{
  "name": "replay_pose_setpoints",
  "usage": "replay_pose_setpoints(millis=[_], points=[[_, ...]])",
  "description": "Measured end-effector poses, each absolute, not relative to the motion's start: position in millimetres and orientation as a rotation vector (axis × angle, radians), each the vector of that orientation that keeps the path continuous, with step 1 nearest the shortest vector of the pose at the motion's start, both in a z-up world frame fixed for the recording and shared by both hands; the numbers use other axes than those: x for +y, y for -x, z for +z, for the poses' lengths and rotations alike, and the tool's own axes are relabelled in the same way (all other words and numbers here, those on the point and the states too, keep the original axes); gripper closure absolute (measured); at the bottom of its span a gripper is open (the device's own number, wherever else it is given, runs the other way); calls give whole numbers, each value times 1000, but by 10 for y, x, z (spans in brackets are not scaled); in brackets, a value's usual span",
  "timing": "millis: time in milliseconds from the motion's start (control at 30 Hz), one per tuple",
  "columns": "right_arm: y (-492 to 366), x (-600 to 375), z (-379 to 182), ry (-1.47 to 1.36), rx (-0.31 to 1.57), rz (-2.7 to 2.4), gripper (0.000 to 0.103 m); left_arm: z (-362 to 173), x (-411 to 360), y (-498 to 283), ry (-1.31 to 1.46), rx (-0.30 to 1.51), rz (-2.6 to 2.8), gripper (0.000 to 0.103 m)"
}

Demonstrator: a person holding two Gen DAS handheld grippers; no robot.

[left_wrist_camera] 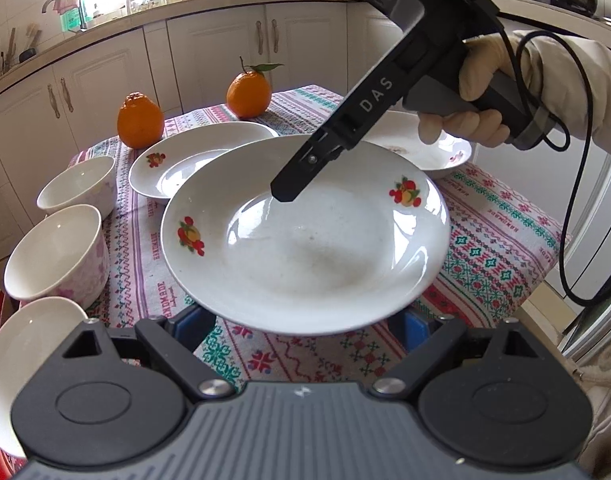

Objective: Organize plates and bowls
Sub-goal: 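Carry the held plate with the right tool over the stained plate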

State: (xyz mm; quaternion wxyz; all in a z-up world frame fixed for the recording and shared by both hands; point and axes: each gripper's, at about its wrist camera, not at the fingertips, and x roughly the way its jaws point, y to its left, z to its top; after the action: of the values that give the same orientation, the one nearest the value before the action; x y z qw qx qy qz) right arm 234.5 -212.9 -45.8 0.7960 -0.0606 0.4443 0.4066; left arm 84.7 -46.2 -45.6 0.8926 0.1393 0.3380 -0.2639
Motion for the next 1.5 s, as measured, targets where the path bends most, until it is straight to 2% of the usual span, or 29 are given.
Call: replay_pose_setpoints(millis=[833,1500], points=[[-2289,-3085,-231,69,882,650,23,-348,-1127,-1326,-350,684,-756,11],[-2455,-3812,-410,-3,878,517,22,-487,-1802,-1721,-412,698,-860,11]])
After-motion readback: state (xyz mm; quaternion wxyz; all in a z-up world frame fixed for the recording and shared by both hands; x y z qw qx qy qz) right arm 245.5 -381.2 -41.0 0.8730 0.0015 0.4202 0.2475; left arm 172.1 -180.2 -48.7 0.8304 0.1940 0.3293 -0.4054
